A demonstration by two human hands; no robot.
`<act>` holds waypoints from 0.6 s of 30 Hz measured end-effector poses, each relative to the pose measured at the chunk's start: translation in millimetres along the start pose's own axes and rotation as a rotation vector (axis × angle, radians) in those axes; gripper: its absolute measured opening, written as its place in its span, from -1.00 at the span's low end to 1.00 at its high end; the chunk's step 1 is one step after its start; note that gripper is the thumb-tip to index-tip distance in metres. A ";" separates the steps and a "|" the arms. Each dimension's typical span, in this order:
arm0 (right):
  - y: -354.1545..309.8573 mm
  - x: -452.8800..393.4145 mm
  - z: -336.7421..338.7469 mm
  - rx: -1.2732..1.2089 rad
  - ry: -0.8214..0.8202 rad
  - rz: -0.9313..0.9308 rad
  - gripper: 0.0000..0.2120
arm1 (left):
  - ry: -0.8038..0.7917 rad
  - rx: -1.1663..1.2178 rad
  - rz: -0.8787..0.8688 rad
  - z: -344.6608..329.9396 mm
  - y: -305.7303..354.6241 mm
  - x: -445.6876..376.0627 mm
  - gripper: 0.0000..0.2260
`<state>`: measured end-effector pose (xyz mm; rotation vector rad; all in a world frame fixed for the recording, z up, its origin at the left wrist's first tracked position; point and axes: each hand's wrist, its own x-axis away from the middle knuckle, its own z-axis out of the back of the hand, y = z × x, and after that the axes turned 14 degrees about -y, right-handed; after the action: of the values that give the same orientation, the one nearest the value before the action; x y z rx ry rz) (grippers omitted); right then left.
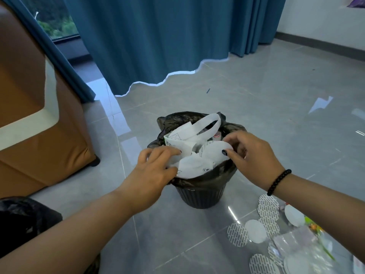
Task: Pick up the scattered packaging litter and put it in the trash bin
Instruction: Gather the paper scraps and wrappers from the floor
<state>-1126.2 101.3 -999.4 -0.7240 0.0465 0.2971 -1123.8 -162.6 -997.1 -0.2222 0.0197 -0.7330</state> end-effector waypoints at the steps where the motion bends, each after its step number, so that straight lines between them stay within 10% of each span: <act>1: 0.5 -0.7 0.4 0.030 0.000 -0.004 -0.73 | 0.005 0.014 0.041 -1.1 -2.6 1.2 -0.66; 12: 15.3 34.2 -2.4 -0.078 0.151 -0.113 -0.71 | 0.234 0.675 0.543 -16.5 65.3 5.8 0.00; 18: 58.1 121.7 -24.1 -0.196 0.132 -0.279 -0.69 | -0.063 1.101 0.994 -21.6 150.7 1.0 0.00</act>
<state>-1024.7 157.2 -1072.5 -0.9329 0.0416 -0.0142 -1025.5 -58.8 -1049.5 0.7847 -0.3096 0.3200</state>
